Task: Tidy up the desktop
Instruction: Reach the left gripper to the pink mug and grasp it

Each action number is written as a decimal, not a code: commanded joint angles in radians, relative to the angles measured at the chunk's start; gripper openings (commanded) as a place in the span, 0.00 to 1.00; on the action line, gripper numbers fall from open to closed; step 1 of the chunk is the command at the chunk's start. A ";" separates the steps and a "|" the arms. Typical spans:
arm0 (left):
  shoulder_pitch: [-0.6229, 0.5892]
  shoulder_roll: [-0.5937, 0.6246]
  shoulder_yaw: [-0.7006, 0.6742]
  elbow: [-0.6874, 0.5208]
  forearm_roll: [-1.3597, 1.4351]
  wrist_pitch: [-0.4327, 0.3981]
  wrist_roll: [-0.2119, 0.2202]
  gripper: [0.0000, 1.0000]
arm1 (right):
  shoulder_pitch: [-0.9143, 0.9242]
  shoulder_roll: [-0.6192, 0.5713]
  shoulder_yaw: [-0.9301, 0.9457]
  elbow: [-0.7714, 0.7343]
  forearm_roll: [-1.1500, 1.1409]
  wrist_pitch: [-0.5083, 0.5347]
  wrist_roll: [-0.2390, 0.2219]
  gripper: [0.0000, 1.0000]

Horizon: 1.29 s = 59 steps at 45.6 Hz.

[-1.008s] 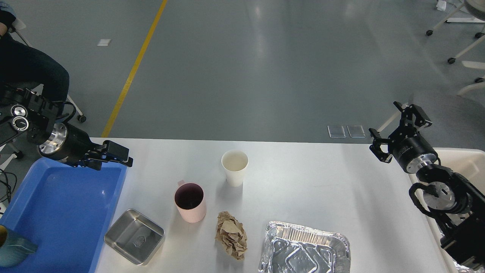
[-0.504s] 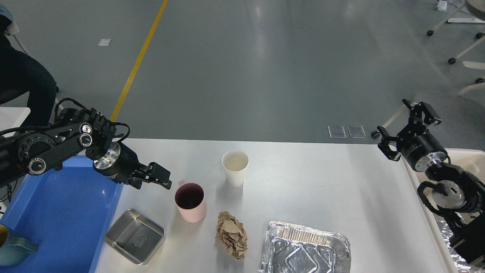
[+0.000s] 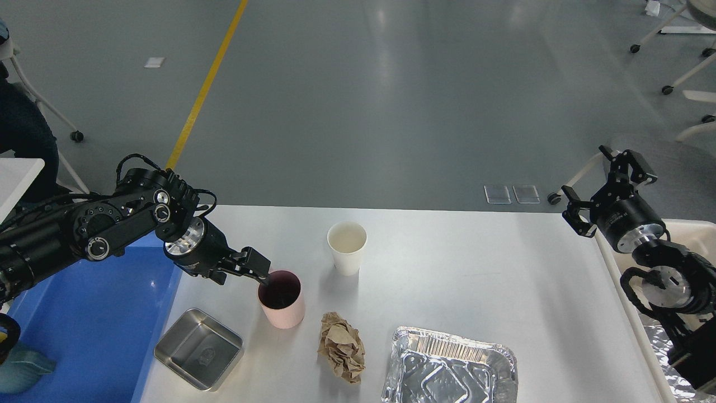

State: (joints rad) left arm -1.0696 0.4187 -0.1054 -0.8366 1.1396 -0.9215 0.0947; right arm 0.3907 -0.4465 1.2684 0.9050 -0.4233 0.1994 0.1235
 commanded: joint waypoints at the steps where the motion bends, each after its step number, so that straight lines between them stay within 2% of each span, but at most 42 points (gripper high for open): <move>1: 0.013 -0.009 0.000 0.001 -0.001 0.007 0.000 0.99 | -0.001 -0.003 0.000 0.000 0.000 0.000 -0.001 1.00; 24: 0.045 -0.112 0.013 0.099 0.005 0.073 0.003 0.98 | -0.001 -0.012 0.003 -0.001 0.000 0.005 0.001 1.00; 29: 0.043 -0.121 0.026 0.105 0.006 0.095 0.002 0.94 | -0.003 -0.012 0.003 -0.001 0.000 0.005 0.001 1.00; 35: 0.043 -0.130 0.026 0.105 0.006 0.095 0.000 0.84 | -0.001 -0.012 0.003 -0.001 0.000 0.005 0.001 1.00; 41: 0.045 -0.140 0.027 0.105 0.008 0.092 0.000 0.63 | -0.001 -0.012 0.003 -0.001 0.000 0.005 0.001 1.00; 46: 0.043 -0.141 0.038 0.105 0.008 0.090 0.000 0.51 | -0.003 -0.014 0.003 -0.001 0.000 0.005 0.001 1.00; 54: 0.037 -0.143 0.059 0.105 0.008 0.082 0.000 0.37 | -0.003 -0.014 0.003 -0.003 0.000 0.006 0.001 1.00; 57: 0.034 -0.143 0.061 0.105 0.008 0.075 0.002 0.25 | -0.003 -0.014 0.003 -0.003 0.000 0.006 0.002 1.00; 59: 0.037 -0.144 0.062 0.106 0.009 0.084 0.000 0.22 | -0.003 -0.014 0.003 -0.003 0.000 0.006 0.001 1.00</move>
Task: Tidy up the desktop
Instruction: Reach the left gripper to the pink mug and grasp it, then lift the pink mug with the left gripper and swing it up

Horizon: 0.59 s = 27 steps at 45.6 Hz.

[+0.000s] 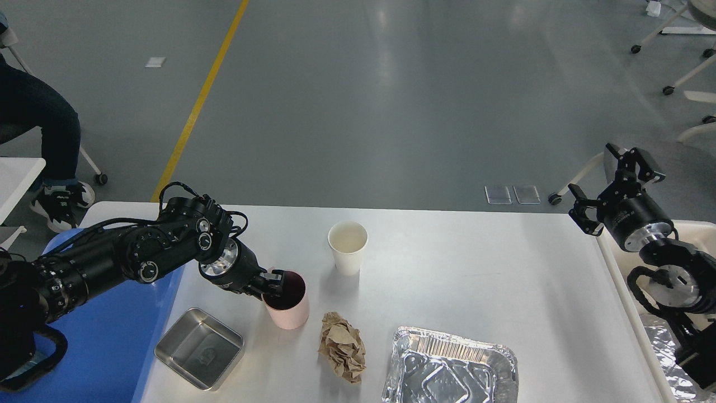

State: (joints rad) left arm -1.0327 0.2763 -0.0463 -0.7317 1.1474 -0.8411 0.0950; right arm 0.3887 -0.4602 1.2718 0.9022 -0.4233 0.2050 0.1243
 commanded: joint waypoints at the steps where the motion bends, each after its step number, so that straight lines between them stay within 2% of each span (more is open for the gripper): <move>1: 0.000 0.000 0.003 0.001 0.002 0.005 0.002 0.22 | -0.001 0.000 0.000 0.000 0.000 0.001 0.001 1.00; 5: -0.001 0.000 0.003 0.001 0.002 0.004 0.003 0.16 | -0.001 0.002 0.000 0.000 0.000 0.001 0.001 1.00; 9: -0.004 0.001 0.003 0.001 0.002 -0.001 0.011 0.00 | -0.001 0.003 0.000 0.001 0.000 -0.001 0.001 1.00; 12: -0.007 0.003 0.003 0.001 0.000 -0.001 0.023 0.00 | -0.001 0.005 0.000 0.000 0.000 0.001 0.000 1.00; 27: -0.027 0.023 0.003 0.000 0.000 -0.006 0.025 0.00 | -0.001 0.003 0.000 0.000 0.000 -0.001 0.000 1.00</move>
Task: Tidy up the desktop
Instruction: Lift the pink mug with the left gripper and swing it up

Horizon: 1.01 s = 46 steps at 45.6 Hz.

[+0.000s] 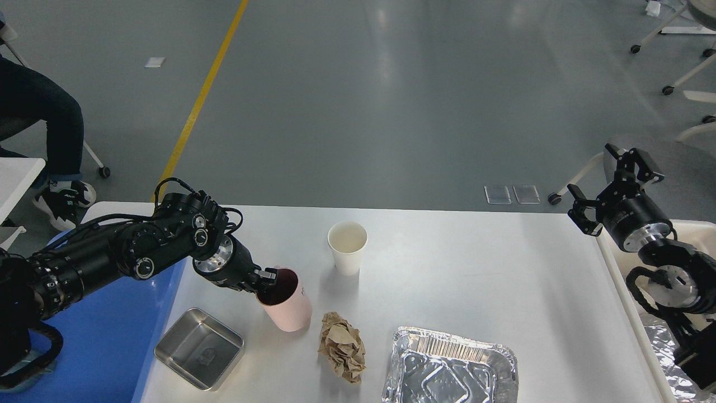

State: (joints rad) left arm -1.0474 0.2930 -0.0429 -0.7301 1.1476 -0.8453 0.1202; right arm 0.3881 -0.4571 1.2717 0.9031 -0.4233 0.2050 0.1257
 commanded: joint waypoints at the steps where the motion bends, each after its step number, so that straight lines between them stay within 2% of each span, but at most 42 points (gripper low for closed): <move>1: -0.014 0.006 0.000 -0.002 0.000 -0.003 -0.001 0.00 | 0.000 0.000 0.000 -0.001 0.000 0.001 -0.001 1.00; 11: -0.049 0.069 -0.012 -0.008 -0.019 -0.017 -0.008 0.00 | 0.000 -0.003 0.000 -0.001 0.000 -0.001 -0.001 1.00; 20: -0.146 0.212 -0.075 -0.032 -0.100 -0.029 -0.033 0.00 | 0.002 -0.011 -0.002 -0.004 0.000 0.001 -0.001 1.00; 26: -0.220 0.310 -0.123 -0.025 -0.219 -0.075 -0.033 0.00 | 0.003 -0.022 -0.002 -0.004 0.000 0.002 -0.001 1.00; 33: -0.296 0.406 -0.132 -0.025 -0.368 -0.104 -0.021 0.00 | 0.003 -0.022 -0.002 -0.003 0.000 0.002 -0.001 1.00; 40: -0.390 0.503 -0.129 -0.023 -0.394 -0.115 0.006 0.00 | 0.002 -0.025 -0.005 -0.003 0.000 0.002 -0.001 1.00; 46: -0.486 0.545 -0.112 -0.006 -0.393 -0.115 0.009 0.00 | 0.002 -0.023 -0.005 -0.003 0.000 0.002 -0.001 1.00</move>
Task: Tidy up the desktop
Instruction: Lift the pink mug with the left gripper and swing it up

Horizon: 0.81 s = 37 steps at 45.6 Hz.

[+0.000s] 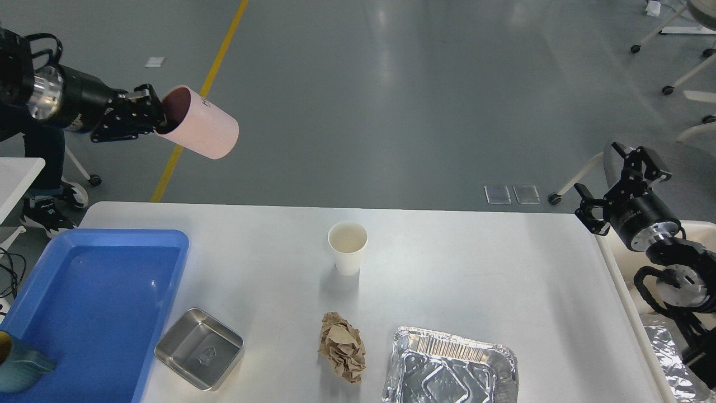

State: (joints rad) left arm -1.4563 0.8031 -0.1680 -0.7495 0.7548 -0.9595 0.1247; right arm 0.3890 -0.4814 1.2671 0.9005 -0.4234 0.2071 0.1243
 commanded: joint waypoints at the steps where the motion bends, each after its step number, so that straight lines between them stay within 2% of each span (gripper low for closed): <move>1: -0.087 0.036 0.015 0.021 0.001 0.000 0.004 0.00 | 0.001 0.001 0.001 0.001 0.000 -0.002 0.000 1.00; 7: -0.111 0.039 0.016 0.033 0.009 0.000 0.009 0.00 | 0.002 0.001 0.002 0.003 0.000 -0.002 0.000 1.00; 14: -0.110 0.044 0.021 0.033 0.017 0.000 0.039 0.00 | 0.004 -0.003 0.002 0.003 0.000 -0.002 0.000 1.00; 20: -0.111 0.082 0.077 0.019 0.029 0.000 0.069 0.00 | 0.005 -0.013 0.002 0.001 0.000 -0.002 0.000 1.00; 29: -0.101 0.120 0.202 0.009 0.113 0.000 0.056 0.00 | 0.014 -0.011 0.002 -0.006 0.000 -0.002 0.000 1.00; 37: -0.049 0.142 0.286 -0.060 0.146 0.000 0.059 0.00 | 0.019 -0.008 0.000 -0.006 -0.002 -0.002 0.000 1.00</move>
State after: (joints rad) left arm -1.5445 0.9281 0.0547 -0.7711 0.8829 -0.9600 0.1826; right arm 0.4057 -0.4911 1.2687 0.8945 -0.4233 0.2055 0.1242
